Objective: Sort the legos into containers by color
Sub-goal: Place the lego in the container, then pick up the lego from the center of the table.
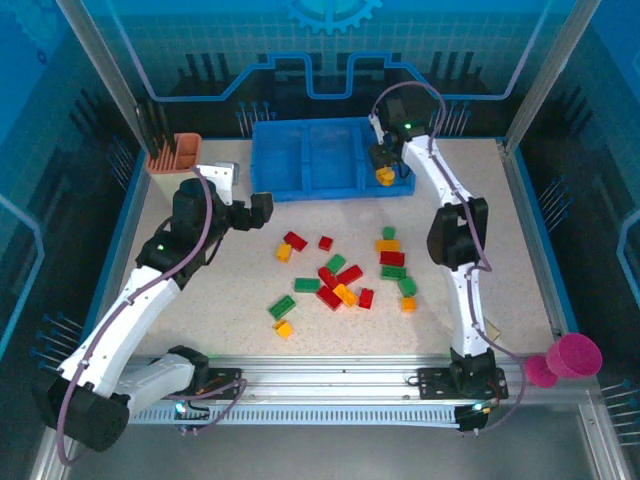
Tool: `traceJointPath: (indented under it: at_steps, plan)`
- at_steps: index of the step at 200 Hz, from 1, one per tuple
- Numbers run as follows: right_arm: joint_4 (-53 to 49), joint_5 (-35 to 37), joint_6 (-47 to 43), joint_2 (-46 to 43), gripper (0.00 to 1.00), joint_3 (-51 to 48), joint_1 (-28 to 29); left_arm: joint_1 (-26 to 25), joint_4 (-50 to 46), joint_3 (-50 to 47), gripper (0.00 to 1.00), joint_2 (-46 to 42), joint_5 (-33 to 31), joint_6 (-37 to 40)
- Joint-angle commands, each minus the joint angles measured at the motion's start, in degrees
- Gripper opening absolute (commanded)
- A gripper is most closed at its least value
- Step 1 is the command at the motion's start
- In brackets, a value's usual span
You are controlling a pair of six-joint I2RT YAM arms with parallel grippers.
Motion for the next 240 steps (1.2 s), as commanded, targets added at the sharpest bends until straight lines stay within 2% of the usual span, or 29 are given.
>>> traceJointPath:
  at_steps: [1,27,38,56,79,107,139,184,240]
  plan:
    - [-2.43,-0.74,2.45,-9.69,0.57,-4.25,1.68,-0.28,-0.61,1.63,0.99,-2.1,0.8,-1.48]
    - [-6.26,-0.87,7.31,-15.77,0.6,-10.15,1.96,-0.28,-1.12,1.6,0.99,-3.13,0.68,-2.13]
    - [-8.23,-0.89,10.12,-18.04,0.63,-12.53,1.86,-0.28,-2.79,2.15,1.0,-3.37,-1.67,-2.67]
    - [-8.09,-2.7,14.4,-23.34,0.78,-20.24,1.82,-0.28,-5.76,3.02,0.99,-3.45,-5.77,-2.58]
    - [-3.67,-5.64,18.95,-30.04,1.0,-33.24,1.87,-0.46,-5.23,2.57,0.99,-3.81,-5.39,-2.64]
    - [0.65,-8.9,22.74,-33.76,1.0,-45.8,1.94,-0.46,-5.04,2.62,0.99,-3.72,-4.55,-2.74]
    - [4.32,-11.95,24.48,-33.87,1.0,-53.48,2.19,-0.46,-4.66,2.4,0.99,-3.63,-3.77,-3.03]
    - [8.09,-13.48,26.84,-30.81,1.0,-57.8,2.31,-0.46,-4.92,2.29,0.99,-3.32,-4.75,-2.92]
    - [9.16,-13.66,27.62,-25.17,1.0,-58.11,3.36,-0.46,-4.68,1.96,0.99,-3.37,-5.31,-2.65]
